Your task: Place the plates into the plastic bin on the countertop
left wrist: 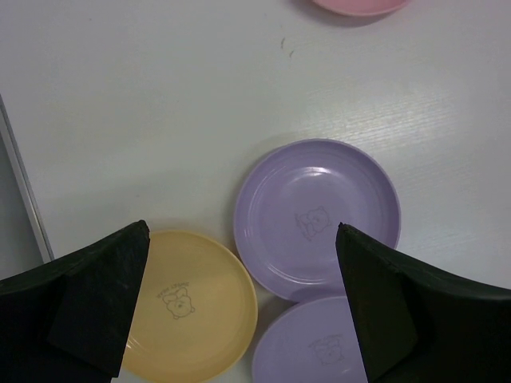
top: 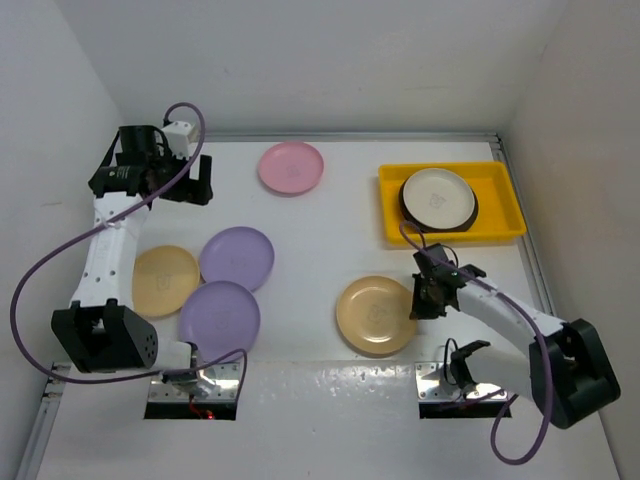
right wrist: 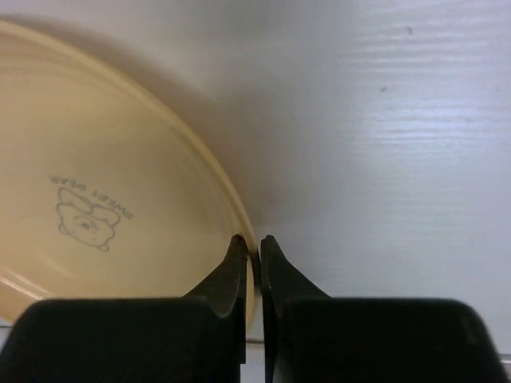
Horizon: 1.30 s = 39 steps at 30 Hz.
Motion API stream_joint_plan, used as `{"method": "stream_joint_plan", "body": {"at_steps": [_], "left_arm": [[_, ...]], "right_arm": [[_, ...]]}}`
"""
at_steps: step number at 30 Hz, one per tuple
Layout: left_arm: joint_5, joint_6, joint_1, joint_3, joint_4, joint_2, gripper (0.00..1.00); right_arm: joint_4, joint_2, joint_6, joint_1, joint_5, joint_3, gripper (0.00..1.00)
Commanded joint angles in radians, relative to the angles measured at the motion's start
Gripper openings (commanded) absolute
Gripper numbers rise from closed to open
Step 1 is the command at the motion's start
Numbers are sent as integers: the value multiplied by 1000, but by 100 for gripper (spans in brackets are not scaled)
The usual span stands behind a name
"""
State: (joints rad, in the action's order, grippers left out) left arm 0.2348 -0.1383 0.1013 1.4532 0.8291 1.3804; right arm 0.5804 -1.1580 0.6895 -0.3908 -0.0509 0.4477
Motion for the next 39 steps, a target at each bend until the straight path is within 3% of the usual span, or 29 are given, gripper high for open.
{"method": "stream_joint_plan", "body": {"at_steps": [1, 5, 8, 11, 12, 14, 15, 18, 22, 31, 36, 39], "left_arm": [[31, 0, 20, -8, -30, -73, 100], [31, 0, 40, -17, -30, -73, 100], [40, 0, 40, -5, -39, -61, 100], [40, 0, 49, 16, -39, -34, 100], [40, 0, 49, 25, -39, -18, 100], [31, -9, 49, 35, -39, -3, 100], [31, -9, 49, 35, -39, 6, 100], [31, -9, 58, 58, -39, 40, 100], [31, -9, 67, 70, -39, 100, 100], [55, 0, 67, 163, -39, 275, 100], [155, -35, 67, 168, -48, 370, 100], [155, -6, 58, 180, -80, 436, 100]], "right_arm": [[-48, 64, 3, -42, -73, -11, 0], [-48, 129, -116, -120, 38, 92, 0], [-111, 153, -156, -93, 141, 221, 0], [-180, 112, -116, 56, 158, 372, 0], [-171, 31, -108, 173, 122, 425, 0], [-130, -70, -78, 255, 54, 508, 0], [-102, -142, -68, 371, 22, 564, 0], [-82, -297, -53, 505, 6, 695, 0], [-90, -441, -93, 569, 29, 781, 0], [-192, -528, -50, 662, 134, 795, 0], [-225, -592, -13, 684, 174, 787, 0], [-235, -618, -24, 685, 167, 784, 29]]}}
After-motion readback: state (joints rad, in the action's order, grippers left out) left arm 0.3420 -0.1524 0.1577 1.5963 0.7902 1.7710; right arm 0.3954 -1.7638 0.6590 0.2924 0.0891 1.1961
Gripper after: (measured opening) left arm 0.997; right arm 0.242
